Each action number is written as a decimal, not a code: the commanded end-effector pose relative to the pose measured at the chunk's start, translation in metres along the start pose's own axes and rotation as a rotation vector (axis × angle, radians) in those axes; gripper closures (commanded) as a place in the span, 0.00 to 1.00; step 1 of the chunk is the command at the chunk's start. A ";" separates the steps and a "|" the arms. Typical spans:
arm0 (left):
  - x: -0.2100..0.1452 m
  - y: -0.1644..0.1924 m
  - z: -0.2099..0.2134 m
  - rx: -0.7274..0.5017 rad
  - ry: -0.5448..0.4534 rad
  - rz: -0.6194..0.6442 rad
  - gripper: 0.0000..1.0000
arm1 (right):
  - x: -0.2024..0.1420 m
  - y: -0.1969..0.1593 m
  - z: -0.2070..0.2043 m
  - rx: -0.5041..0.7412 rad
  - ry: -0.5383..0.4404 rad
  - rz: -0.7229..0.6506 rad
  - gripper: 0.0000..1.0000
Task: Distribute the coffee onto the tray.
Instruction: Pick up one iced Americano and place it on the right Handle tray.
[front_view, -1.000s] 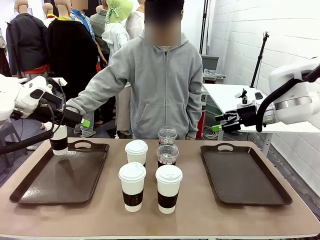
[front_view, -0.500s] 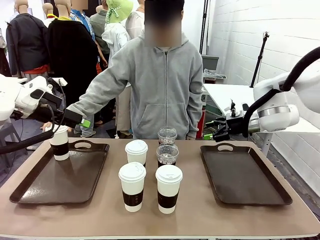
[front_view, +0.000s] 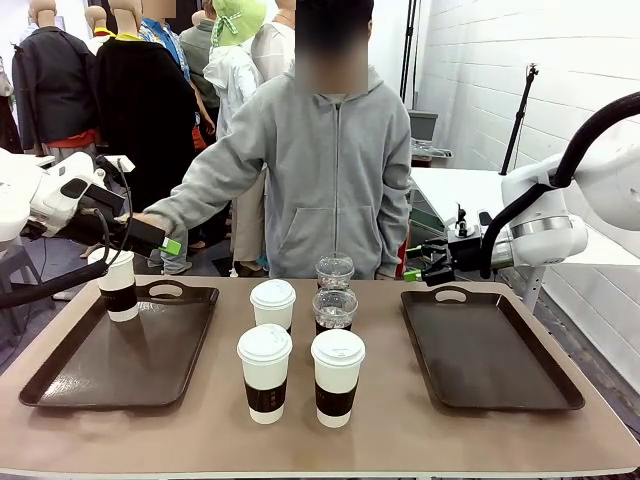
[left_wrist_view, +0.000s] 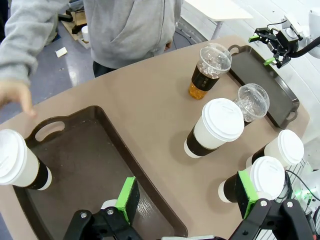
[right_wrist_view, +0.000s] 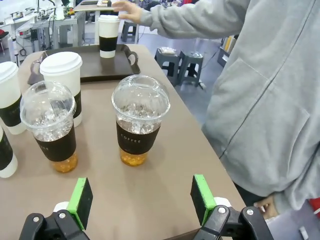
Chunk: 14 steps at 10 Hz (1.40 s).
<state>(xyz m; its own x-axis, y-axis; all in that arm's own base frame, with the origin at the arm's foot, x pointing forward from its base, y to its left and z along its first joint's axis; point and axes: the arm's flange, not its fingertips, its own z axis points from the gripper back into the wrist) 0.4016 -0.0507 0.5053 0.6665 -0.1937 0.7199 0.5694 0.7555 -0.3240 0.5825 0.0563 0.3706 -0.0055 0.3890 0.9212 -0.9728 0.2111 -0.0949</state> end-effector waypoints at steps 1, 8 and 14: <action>-0.001 0.005 -0.002 -0.019 -0.010 -0.017 0.00 | 0.002 0.004 -0.001 -0.013 0.015 0.007 0.00; -0.001 0.005 -0.002 -0.019 -0.010 -0.017 0.00 | -0.019 -0.041 -0.047 0.085 -0.076 0.004 0.00; -0.001 0.005 -0.002 -0.019 -0.010 -0.017 0.00 | -0.041 -0.054 -0.105 0.185 -0.118 -0.061 0.00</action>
<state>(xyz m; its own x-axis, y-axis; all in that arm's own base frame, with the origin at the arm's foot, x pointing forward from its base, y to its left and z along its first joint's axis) 0.4018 -0.0500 0.5046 0.6661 -0.1902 0.7212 0.5683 0.7557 -0.3255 0.6474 0.1186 0.2964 0.0065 0.2954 0.9554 -0.9979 0.0632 -0.0128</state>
